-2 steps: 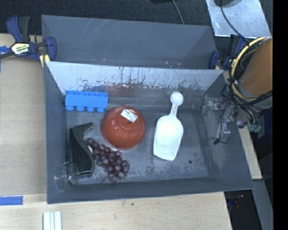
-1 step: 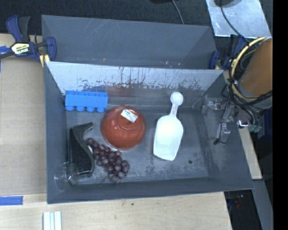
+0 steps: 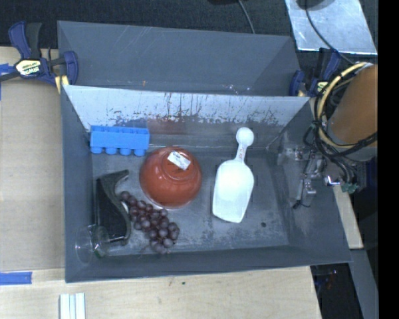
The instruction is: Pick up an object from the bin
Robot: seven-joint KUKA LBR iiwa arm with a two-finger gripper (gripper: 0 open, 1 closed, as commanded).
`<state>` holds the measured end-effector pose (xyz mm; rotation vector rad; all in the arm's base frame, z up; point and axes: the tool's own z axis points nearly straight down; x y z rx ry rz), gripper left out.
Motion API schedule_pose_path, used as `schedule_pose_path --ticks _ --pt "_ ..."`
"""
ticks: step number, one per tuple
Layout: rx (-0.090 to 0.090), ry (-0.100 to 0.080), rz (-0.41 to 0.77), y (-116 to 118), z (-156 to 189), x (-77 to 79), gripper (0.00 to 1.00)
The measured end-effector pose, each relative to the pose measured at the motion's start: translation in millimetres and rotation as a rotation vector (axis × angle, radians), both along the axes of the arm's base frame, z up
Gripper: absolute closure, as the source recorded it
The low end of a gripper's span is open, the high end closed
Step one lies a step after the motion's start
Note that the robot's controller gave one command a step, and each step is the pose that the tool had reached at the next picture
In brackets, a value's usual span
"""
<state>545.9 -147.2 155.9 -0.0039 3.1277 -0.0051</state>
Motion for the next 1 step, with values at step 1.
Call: schedule_pose_path --ticks 1 --pt "-0.002 -0.006 0.17 58.7 1.6 22.7 0.0"
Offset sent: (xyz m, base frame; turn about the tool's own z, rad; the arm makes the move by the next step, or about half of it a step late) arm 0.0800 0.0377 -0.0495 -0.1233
